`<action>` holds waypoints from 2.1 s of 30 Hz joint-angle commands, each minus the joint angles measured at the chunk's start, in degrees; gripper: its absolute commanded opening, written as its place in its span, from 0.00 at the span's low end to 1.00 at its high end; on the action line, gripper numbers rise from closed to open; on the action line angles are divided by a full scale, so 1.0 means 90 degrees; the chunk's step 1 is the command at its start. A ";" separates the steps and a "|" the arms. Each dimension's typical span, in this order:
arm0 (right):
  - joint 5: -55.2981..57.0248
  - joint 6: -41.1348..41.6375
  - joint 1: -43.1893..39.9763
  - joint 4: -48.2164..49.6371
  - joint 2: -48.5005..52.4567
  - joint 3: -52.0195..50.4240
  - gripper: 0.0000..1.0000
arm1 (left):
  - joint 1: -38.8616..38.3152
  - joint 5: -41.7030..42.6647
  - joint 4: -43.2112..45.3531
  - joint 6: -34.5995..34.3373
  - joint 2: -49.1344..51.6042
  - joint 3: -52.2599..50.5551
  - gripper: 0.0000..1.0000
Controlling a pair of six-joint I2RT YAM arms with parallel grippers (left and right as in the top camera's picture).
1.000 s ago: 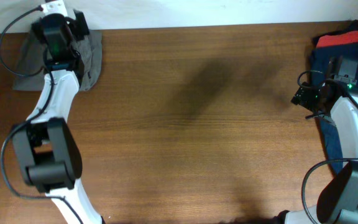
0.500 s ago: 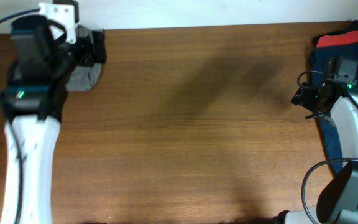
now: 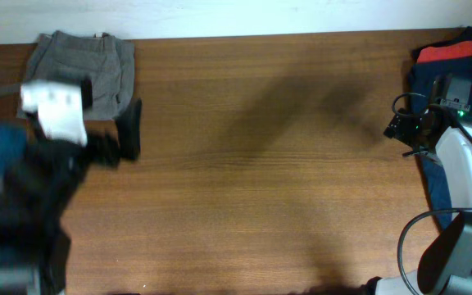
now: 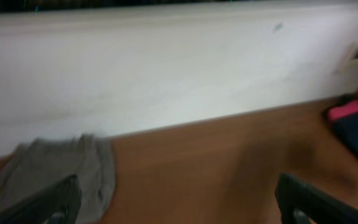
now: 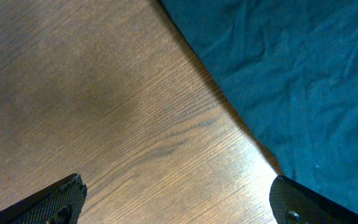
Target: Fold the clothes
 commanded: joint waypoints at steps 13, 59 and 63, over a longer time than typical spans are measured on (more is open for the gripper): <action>0.0010 -0.0032 -0.0010 -0.0005 0.0002 -0.0015 0.99 | 0.0015 0.0333 0.1124 -0.0097 -0.2574 -0.2883 0.99; 0.0010 -0.0032 0.0658 -0.0007 -0.2392 -0.0017 0.99 | 0.0015 0.0265 -0.2280 -0.0095 -0.2484 -0.3147 0.99; 0.0010 -0.0032 0.0913 -0.0005 -0.3220 -0.0017 0.99 | 0.0015 0.0265 -0.2278 -0.0095 -0.2484 -0.3150 0.99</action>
